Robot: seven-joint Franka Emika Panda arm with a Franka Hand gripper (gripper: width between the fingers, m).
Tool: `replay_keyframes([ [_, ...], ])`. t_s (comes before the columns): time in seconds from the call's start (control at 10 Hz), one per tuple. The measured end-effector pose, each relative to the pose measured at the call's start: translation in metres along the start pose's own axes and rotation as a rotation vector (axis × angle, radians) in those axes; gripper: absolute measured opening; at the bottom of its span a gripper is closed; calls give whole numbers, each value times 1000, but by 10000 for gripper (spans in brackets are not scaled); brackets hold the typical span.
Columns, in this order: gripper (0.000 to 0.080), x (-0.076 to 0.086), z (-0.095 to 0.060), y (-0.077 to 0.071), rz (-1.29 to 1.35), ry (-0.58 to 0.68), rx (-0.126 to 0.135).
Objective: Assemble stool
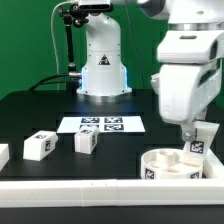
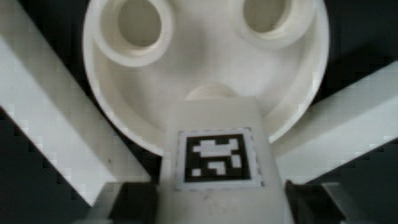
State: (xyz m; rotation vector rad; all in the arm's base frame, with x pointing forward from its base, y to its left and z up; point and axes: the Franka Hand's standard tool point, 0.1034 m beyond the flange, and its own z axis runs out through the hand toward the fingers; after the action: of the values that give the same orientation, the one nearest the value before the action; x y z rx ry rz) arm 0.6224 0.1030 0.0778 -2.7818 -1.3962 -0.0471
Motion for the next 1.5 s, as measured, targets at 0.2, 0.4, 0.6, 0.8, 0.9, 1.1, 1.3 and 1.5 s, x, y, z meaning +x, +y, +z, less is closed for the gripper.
replay_keyframes([
  [0.2, 343, -2, 1, 1, 212, 30, 19],
  [0.4, 343, -1, 1, 1, 371, 40, 23],
  [0.6, 343, 4, 2, 0, 528, 55, 18],
  [0.8, 343, 4, 1, 0, 649, 55, 22],
  [0.9, 343, 4, 1, 0, 677, 54, 23],
  [1.1, 343, 3, 2, 0, 838, 62, 36],
  [1.3, 343, 2, 2, -3, 1043, 85, 47],
  [1.5, 343, 6, 3, -7, 1212, 91, 54],
])
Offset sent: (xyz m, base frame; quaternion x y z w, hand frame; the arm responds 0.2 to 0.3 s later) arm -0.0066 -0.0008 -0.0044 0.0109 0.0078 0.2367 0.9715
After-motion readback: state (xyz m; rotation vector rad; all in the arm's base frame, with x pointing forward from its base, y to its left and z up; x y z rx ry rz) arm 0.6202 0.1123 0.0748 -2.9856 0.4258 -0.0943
